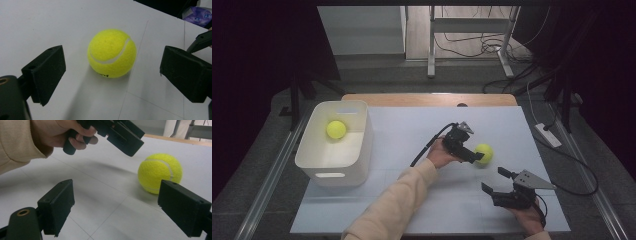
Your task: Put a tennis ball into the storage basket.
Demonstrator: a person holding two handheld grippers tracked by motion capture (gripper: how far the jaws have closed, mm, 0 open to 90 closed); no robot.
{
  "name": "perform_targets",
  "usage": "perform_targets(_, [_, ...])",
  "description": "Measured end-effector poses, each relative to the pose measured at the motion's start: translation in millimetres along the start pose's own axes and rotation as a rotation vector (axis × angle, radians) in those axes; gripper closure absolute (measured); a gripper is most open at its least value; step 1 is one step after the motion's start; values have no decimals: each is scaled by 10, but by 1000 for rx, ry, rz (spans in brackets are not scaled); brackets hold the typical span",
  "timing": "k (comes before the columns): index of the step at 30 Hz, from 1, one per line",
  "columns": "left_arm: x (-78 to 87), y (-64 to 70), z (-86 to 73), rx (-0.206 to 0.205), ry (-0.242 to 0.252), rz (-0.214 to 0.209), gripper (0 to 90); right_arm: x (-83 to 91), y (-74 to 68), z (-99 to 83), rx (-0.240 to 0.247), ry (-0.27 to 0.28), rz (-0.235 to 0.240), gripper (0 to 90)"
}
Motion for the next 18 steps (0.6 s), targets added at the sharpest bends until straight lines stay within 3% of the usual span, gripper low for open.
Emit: perform_targets(18, [-201, 1, 14, -9, -26, -8, 73, 8, 11, 4, 0, 7, 3, 136])
Point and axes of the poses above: each handheld gripper's, and its own axes: x roughly backward along the jaws, z roughly out of its top, y roughly to its right, the point moved 1 cm from there along -x, roughly forward along the jaws, and after that the axes turned 5 degrees about z, right-handed, at the moved point
